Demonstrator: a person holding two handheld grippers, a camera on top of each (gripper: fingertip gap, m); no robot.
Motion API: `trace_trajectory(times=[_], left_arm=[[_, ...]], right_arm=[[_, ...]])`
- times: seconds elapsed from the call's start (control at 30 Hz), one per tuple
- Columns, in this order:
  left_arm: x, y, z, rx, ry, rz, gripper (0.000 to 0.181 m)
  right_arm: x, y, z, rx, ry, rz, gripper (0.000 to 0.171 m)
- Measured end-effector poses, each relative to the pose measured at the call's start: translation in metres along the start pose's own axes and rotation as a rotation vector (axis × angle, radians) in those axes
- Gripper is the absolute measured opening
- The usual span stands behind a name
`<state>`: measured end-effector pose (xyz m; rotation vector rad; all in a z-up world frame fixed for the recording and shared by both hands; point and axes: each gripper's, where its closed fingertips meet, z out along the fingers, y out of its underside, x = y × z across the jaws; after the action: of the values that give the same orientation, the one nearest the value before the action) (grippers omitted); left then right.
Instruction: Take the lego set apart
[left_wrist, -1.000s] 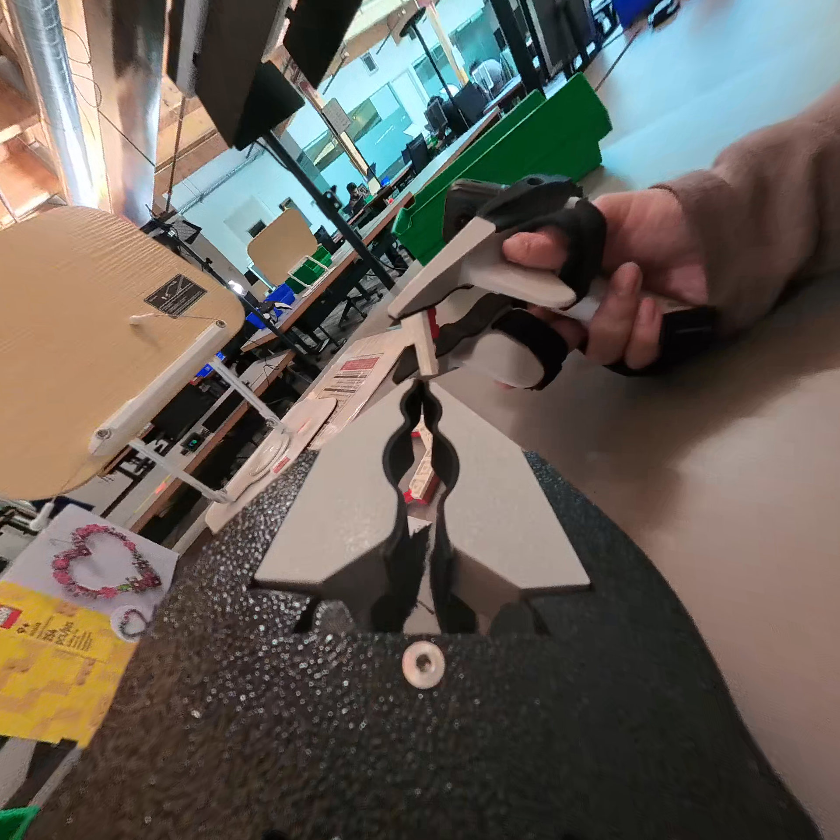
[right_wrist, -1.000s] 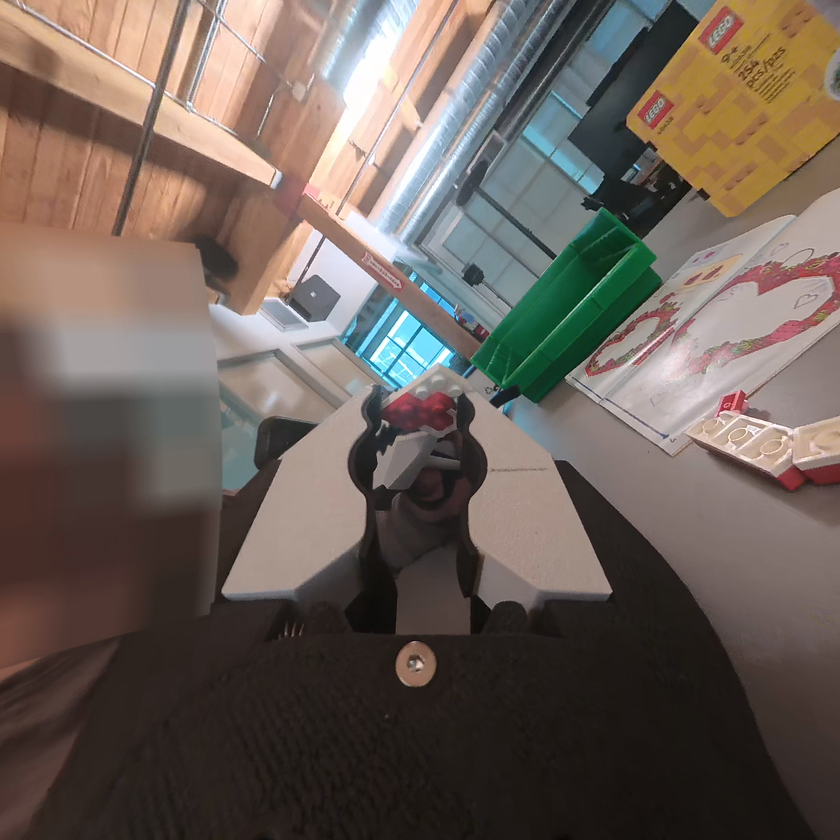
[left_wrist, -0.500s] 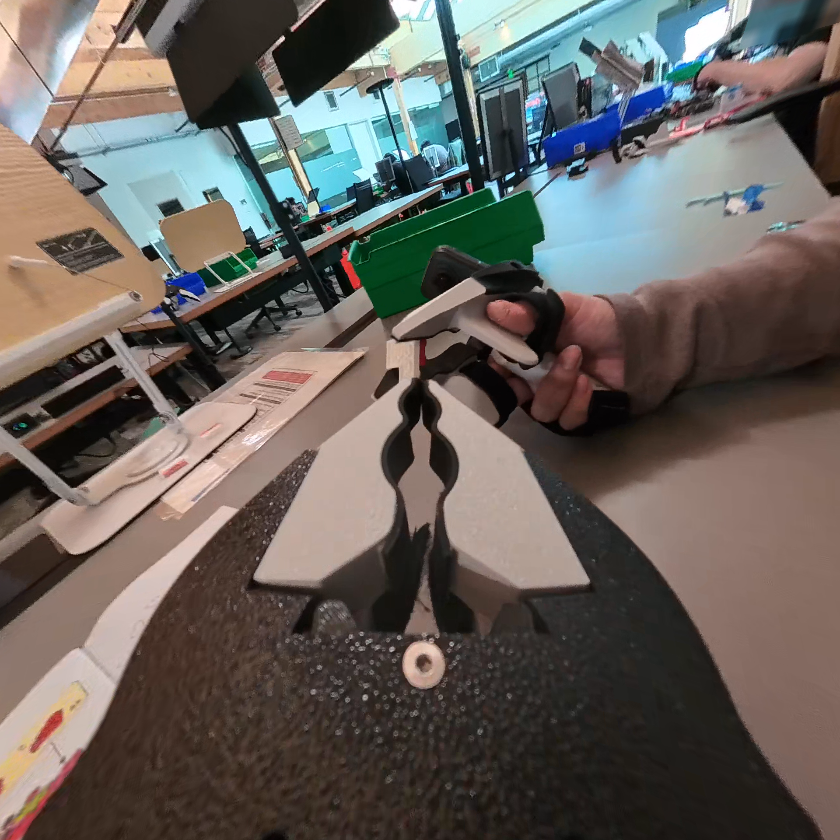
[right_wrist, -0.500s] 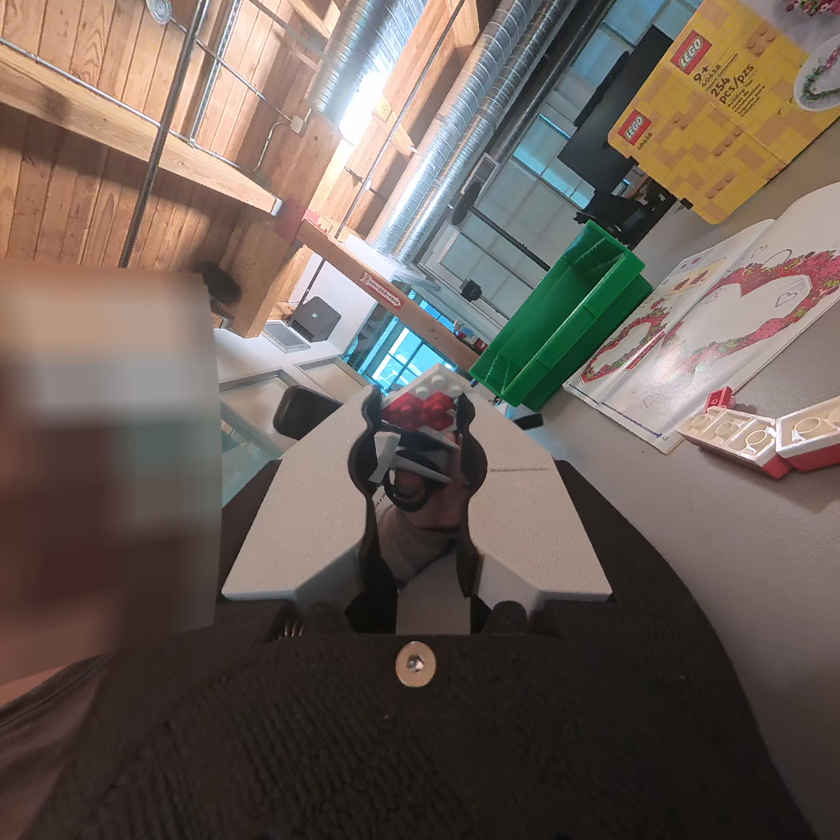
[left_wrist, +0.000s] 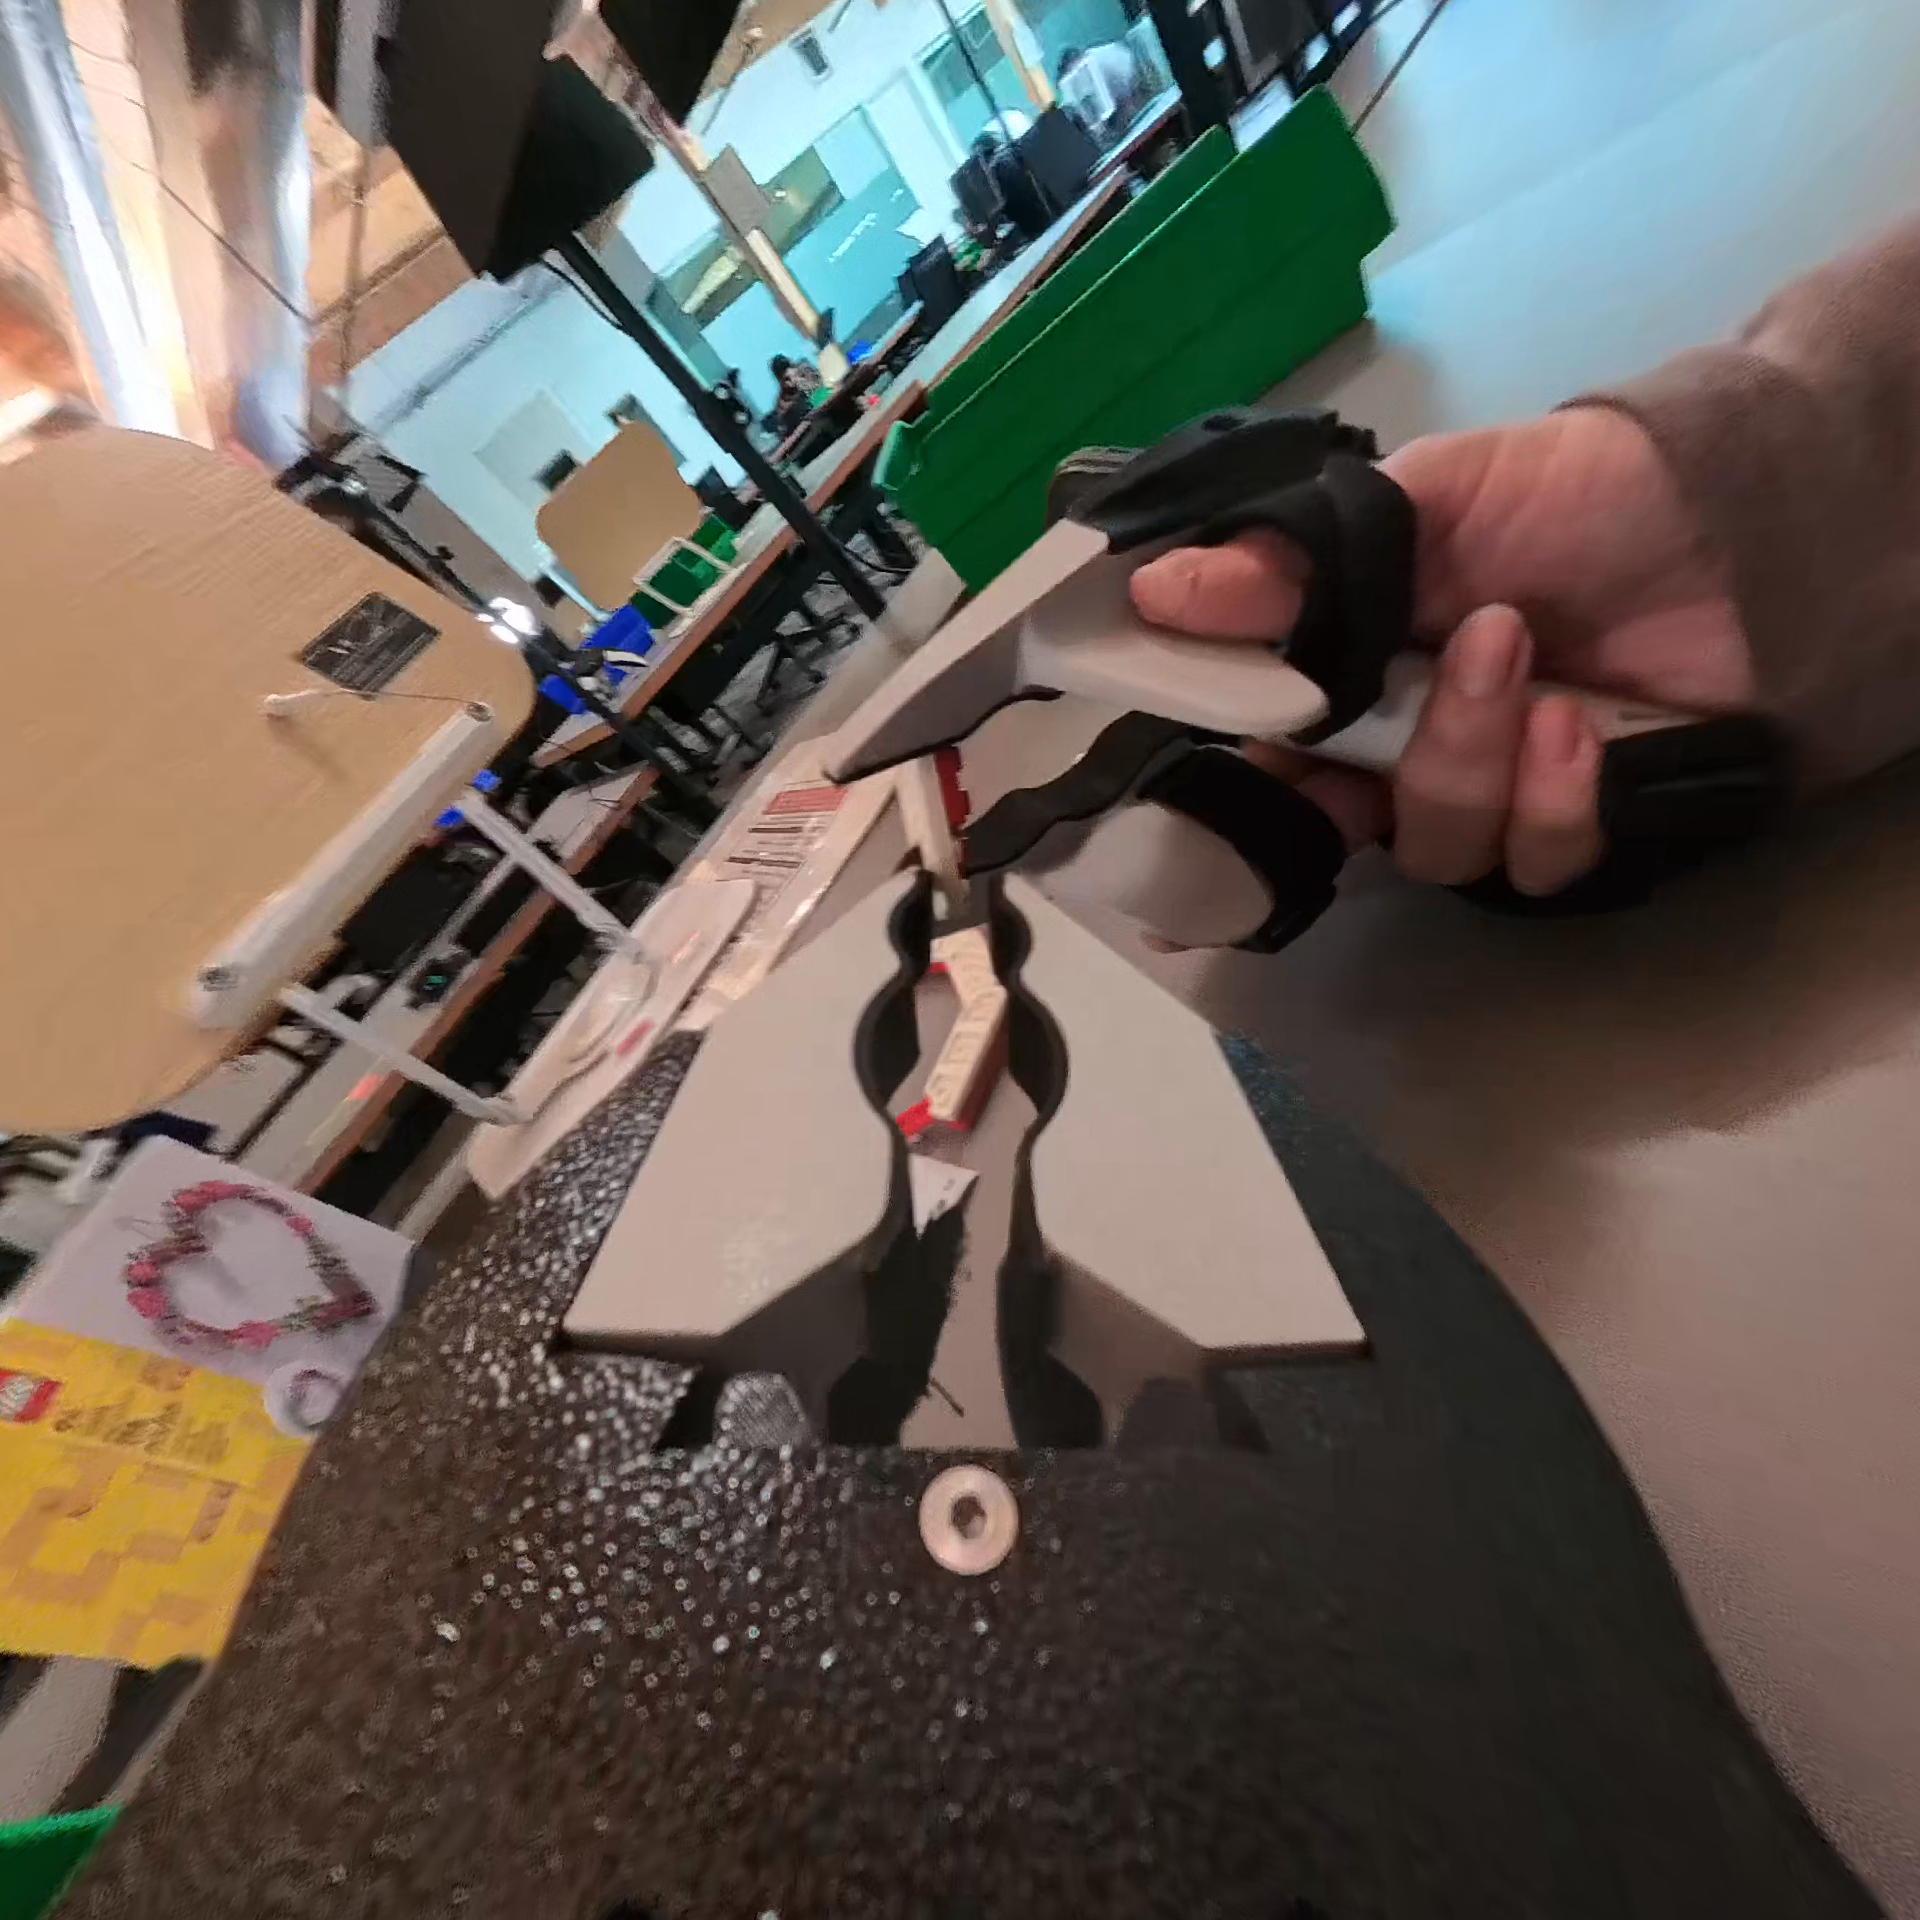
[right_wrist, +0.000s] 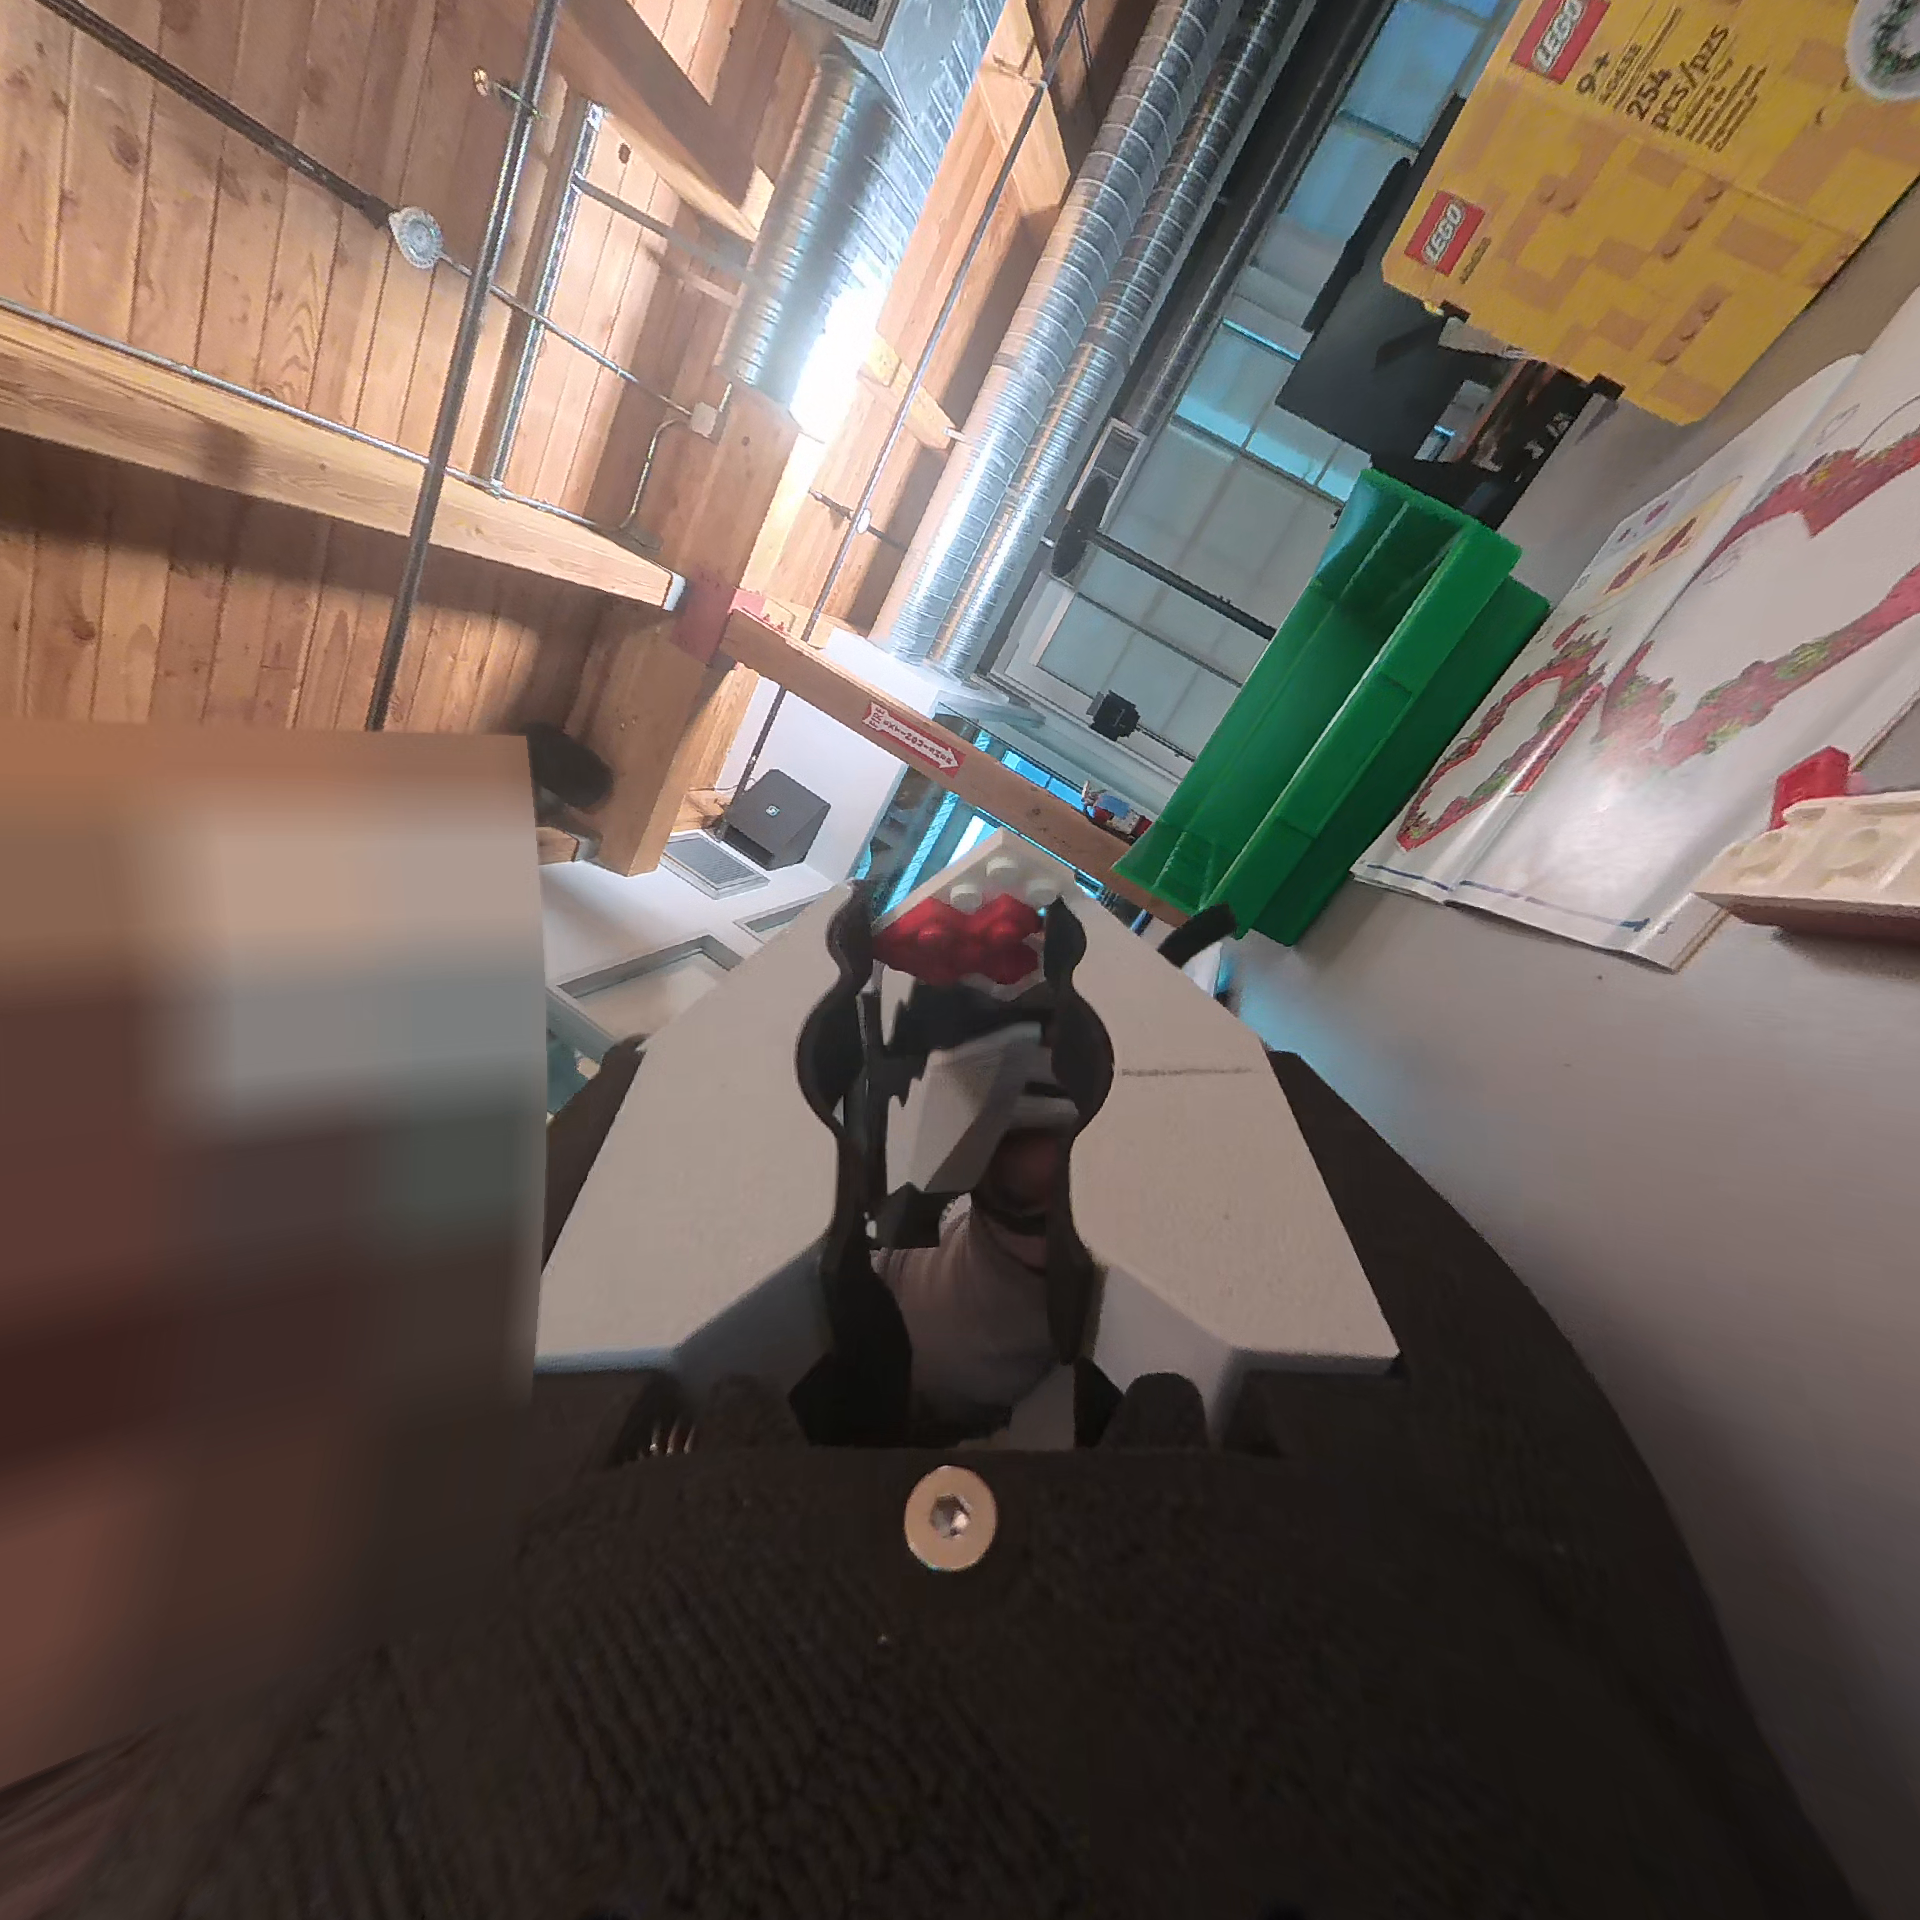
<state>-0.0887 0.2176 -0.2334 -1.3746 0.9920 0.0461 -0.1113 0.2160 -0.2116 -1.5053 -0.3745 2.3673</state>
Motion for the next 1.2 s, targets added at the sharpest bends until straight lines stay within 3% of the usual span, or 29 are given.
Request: trace_trajectory(times=[0.13, 0.23, 0.33, 0.53, 0.93, 1.2], left_arm=[[-0.001, 0.0, -0.003, -0.036, 0.0, 0.032, 0.003], [0.005, -0.003, -0.007, -0.013, 0.109, -0.11, 0.004], [0.012, -0.002, -0.007, -0.019, 0.159, -0.095, 0.005], [0.029, 0.003, -0.005, -0.039, 0.254, -0.095, 0.005], [0.047, 0.001, -0.005, -0.013, 0.372, -0.153, 0.006], [0.058, -0.004, -0.007, 0.044, 0.506, -0.33, 0.007]], right_arm=[[-0.002, 0.005, 0.0, -0.055, 0.001, -0.022, 0.032], [-0.005, 0.016, -0.002, -0.241, 0.031, -0.15, 0.032], [-0.004, 0.025, -0.008, -0.417, 0.074, -0.301, 0.032], [0.004, 0.037, -0.023, -0.6, 0.09, -0.371, 0.033], [0.002, 0.05, -0.042, -0.813, 0.014, -0.41, 0.034], [-0.002, 0.057, -0.052, -0.892, -0.043, -0.455, 0.035]])
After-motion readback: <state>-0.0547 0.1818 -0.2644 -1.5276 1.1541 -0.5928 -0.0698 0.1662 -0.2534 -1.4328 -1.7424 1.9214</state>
